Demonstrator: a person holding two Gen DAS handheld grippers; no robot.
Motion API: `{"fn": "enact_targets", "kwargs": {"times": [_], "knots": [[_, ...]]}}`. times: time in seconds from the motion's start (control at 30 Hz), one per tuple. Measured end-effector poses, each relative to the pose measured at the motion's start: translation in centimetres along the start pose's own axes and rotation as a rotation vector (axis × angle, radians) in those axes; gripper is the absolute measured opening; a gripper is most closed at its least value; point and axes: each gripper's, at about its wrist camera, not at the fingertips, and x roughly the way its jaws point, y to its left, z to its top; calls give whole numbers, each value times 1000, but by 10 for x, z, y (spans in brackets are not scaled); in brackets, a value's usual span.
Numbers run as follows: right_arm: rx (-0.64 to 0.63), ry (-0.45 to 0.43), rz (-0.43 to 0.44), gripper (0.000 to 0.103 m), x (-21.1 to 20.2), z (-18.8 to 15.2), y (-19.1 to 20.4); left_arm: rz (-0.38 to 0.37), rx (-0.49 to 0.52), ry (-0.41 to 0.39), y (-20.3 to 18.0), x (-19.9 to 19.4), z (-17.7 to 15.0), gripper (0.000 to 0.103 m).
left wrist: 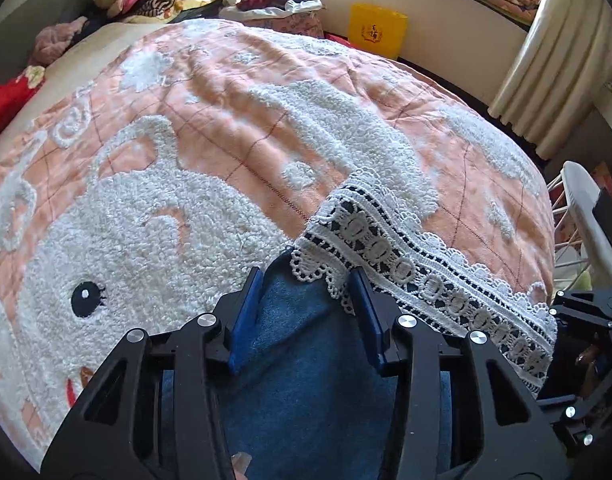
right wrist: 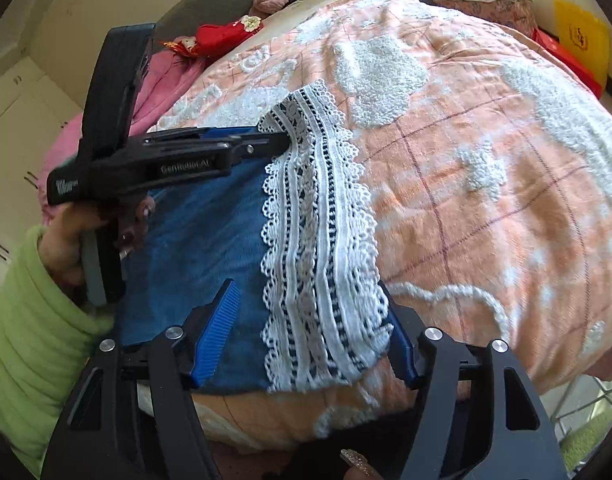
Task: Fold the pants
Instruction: 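Move the left tool to the lace-trimmed denim edge and close on it, then lift the lace-trimmed edge with the left tool and fold it over the pocket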
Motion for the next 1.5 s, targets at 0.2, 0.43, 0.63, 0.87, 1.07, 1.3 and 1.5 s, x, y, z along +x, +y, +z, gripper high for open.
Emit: {"fn": "enact_targets", "kwargs": {"times": [0.2,0.43,0.63,0.87,1.07,1.3,1.5], "knots": [[15,-7,65,28,1,2,-3,8,11,-24,-5,1,-3,14],[-44,-64,132,25,-10,-1,12,-5,-5,-97,0,-23,-10,9],[-167,-106,205,25,-28,0,59,-22,-66,-215,20,-76,-21,9],[-319,-65,254,25,-17,0,123,8,-168,-276,53,-116,-59,9],[-383,76,235,25,32,-21,149,45,-286,-235,81,-116,-105,11],[-475,129,214,27,46,-42,181,94,-494,-370,112,-164,-168,17],[-571,170,192,38,61,-60,209,59,-652,-417,139,-191,-210,20]]}}
